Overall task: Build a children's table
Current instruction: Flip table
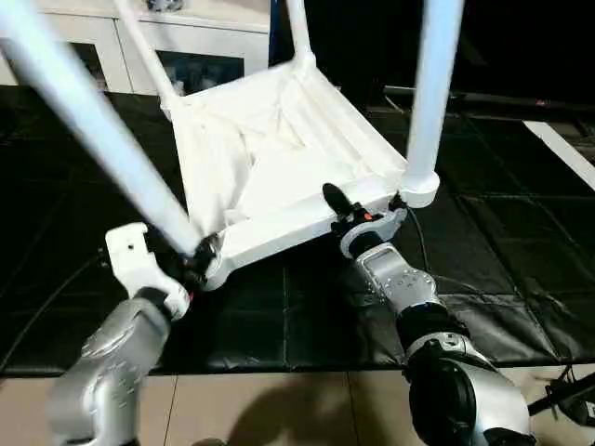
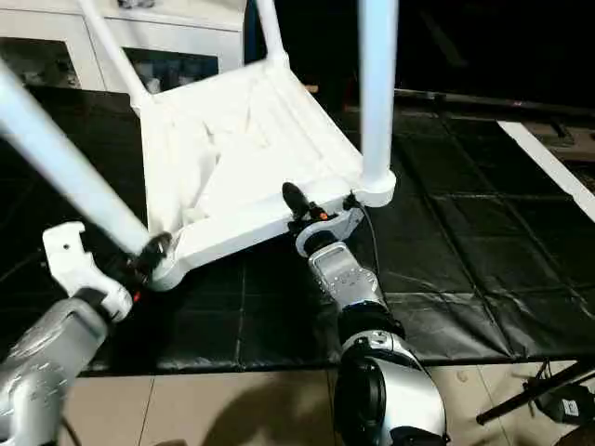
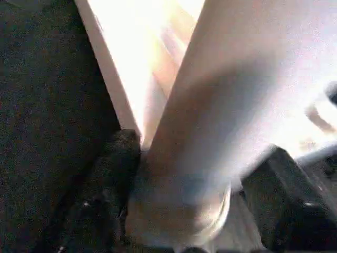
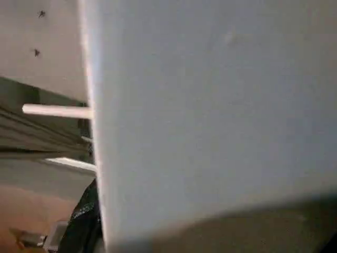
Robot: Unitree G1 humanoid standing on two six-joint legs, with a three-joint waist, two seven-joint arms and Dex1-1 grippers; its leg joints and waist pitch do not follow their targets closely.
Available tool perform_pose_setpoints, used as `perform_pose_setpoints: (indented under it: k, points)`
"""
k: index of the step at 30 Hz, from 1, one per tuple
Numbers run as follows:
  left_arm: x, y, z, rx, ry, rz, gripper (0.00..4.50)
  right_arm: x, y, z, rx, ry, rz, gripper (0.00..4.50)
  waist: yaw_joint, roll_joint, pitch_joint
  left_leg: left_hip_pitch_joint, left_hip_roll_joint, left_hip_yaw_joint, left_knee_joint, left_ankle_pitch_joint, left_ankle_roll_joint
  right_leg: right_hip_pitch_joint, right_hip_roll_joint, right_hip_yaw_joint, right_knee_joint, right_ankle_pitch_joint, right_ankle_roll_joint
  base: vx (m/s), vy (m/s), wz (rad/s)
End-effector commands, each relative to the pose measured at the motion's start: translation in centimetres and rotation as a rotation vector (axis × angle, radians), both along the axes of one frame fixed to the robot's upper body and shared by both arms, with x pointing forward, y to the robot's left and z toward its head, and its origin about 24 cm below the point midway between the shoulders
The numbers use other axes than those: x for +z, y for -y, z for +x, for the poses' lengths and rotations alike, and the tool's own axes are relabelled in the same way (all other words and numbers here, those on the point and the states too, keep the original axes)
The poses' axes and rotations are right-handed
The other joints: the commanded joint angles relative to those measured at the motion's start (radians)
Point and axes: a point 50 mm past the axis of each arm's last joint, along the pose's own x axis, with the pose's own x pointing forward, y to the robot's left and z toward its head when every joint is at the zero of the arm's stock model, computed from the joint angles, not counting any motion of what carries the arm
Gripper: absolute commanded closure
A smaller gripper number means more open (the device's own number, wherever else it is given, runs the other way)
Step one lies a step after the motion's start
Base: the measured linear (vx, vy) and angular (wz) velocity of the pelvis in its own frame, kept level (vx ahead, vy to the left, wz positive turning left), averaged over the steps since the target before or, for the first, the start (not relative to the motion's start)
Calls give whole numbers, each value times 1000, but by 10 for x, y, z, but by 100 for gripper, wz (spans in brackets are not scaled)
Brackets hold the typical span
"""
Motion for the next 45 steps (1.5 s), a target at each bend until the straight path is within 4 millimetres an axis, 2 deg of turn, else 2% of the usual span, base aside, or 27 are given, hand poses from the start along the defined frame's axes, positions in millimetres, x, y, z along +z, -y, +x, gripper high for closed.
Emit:
perform_pose_setpoints:
  k: [1, 5, 8, 11, 12, 15, 16, 18, 20, 22, 24, 25, 26, 30, 40, 45]
  points:
    - [-6, 12, -11, -150, -49, -25, 89, 42, 14, 18, -99, 142, -40, 257, -3, 20, -64, 14, 20, 3, -65, -150, -5, 48, -60, 41, -52, -108, -149, 0, 0, 0]
    - [-4, 10, -24, -286, -38, 24, 47, 53, 33, 21, -152, 190, -96, 257, -3, 23, -58, 16, 19, 5, -69, -181, -8, 44, -56, 42, -57, -154, -138, 0, 0, 0]
    - [6, 17, -32, -428, 24, 44, 31, 61, 46, 21, -192, 227, -175, 257, -1, 23, -57, 18, 21, 3, -72, -203, -27, 43, -57, 43, -59, -191, -121, 0, 0, 0]
    - [16, 23, -35, -508, 82, 60, 1, 69, 58, 20, -247, 243, -254, 257, -2, 19, -57, 16, 19, 5, -71, -184, -33, 46, -57, 44, -54, -159, -123, 0, 0, 0]
    - [21, 26, -36, -544, 110, 64, 1, 74, 63, 18, -265, 264, -303, 257, 2, 21, -56, 18, 17, 6, -70, -173, -31, 45, -57, 45, -55, -156, -115, 0, 0, 0]
    - [31, 32, -39, -618, 162, 53, 1, 86, 72, 14, -311, 297, -393, 257, 0, 19, -55, 14, 16, 7, -69, -151, -36, 47, -55, 47, -52, -141, -106, 0, 0, 0]
    - [35, 35, -39, -637, 187, 55, 1, 90, 74, 13, -322, 301, -406, 257, -1, 22, -55, 16, 15, 8, -69, -156, -42, 46, -53, 47, -52, -147, -101, 0, 0, 0]
    - [39, 38, -38, -654, 213, 59, 1, 94, 76, 11, -331, 306, -434, 257, -2, 21, -54, 15, 14, 7, -70, -166, -47, 46, -53, 47, -54, -168, -89, 0, 0, 0]
    - [49, 43, -35, -683, 271, 45, 1, 104, 82, 7, -370, 339, -547, 257, -1, 22, -55, 18, 13, 9, -68, -170, -52, 44, -52, 49, -56, -182, -76, 0, 0, 0]
    - [53, 45, -31, -673, 299, 41, 1, 111, 84, 4, -397, 351, -591, 257, -5, 18, -55, 12, 12, 7, -69, -166, -60, 48, -51, 49, -53, -180, -70, 0, 0, 0]
    - [58, 45, -25, -646, 337, 46, 1, 117, 83, 0, -398, 360, -625, 257, -4, 18, -56, 14, 10, 8, -67, -152, -61, 48, -49, 50, -53, -163, -62, 0, 0, 0]
    - [59, 46, -25, -646, 341, 47, 1, 118, 83, -1, -396, 362, -631, 257, -6, 17, -55, 9, 10, 6, -68, -149, -62, 52, -50, 49, -52, -165, -61, 0, 0, 0]
    - [59, 46, -25, -646, 341, 47, 1, 118, 83, -1, -396, 362, -631, 257, -8, 20, -55, 11, 8, 6, -67, -157, -63, 51, -49, 50, -54, -172, -55, 0, 0, 0]
    - [61, 47, -22, -654, 361, 56, 1, 128, 79, -7, -396, 393, -763, 257, -11, 19, -57, 11, 8, 7, -64, -140, -59, 50, -45, 50, -51, -148, -53, 0, 0, 0]
    - [63, 53, -19, -668, 397, 99, 1, 150, 63, -9, -362, 489, -1074, 257, -22, 10, -54, 9, 8, 7, -62, -158, -59, 50, -45, 52, -55, -201, -40, 0, 0, 0]
    - [62, 54, -17, -665, 404, 114, 1, 155, 57, -6, -371, 465, -1233, 257, -26, 6, -51, 10, 7, 8, -59, -176, -63, 46, -46, 53, -58, -245, -34, 0, 0, 0]
